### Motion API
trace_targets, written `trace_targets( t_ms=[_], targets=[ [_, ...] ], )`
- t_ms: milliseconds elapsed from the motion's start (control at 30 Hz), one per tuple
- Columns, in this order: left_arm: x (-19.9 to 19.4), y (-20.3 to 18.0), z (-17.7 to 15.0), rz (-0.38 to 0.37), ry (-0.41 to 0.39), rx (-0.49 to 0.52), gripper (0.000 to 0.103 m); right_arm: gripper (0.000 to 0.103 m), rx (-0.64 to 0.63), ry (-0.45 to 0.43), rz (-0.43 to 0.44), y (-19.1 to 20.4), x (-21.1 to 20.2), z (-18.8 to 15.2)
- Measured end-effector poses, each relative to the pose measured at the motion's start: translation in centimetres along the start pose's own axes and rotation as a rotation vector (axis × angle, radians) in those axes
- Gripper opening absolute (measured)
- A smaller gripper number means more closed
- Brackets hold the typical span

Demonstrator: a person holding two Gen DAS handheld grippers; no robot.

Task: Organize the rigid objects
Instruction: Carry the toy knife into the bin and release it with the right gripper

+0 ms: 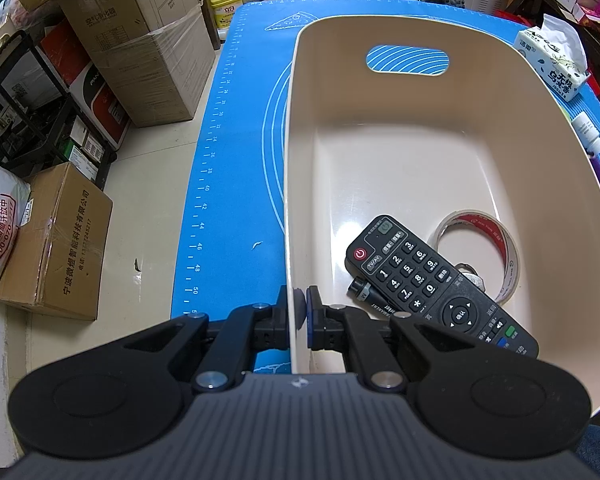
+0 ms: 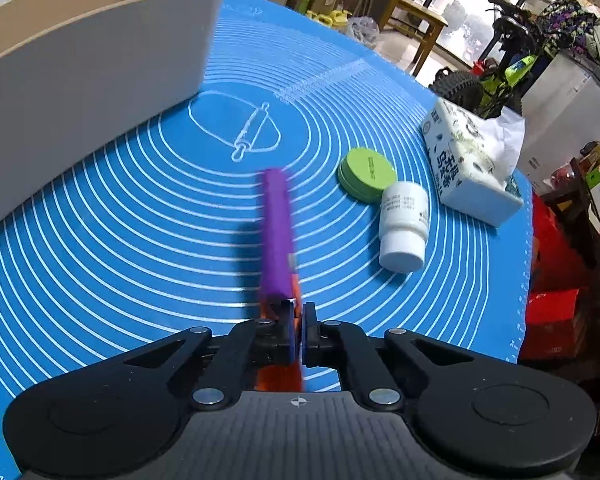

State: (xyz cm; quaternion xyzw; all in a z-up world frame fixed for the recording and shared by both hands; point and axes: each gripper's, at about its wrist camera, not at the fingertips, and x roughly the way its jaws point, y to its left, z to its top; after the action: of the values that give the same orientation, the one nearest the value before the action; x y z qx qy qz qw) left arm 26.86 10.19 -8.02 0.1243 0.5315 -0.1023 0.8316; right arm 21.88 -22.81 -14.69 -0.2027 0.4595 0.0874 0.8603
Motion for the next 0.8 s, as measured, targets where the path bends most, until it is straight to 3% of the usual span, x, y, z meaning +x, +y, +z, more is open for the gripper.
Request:
trace_targets(
  t_ms=[367, 800],
  targets=[
    [0.0, 0.1, 0.0, 0.0, 0.0, -0.001, 0.008, 0.014, 0.038, -0.138, -0.02, -1.0, -3.6, 2.4],
    [0.0, -0.1, 0.0, 0.0, 0.001, 0.0, 0.008, 0.014, 0.045, -0.347, 0.111, 3.2, -8.2, 10.0]
  ],
)
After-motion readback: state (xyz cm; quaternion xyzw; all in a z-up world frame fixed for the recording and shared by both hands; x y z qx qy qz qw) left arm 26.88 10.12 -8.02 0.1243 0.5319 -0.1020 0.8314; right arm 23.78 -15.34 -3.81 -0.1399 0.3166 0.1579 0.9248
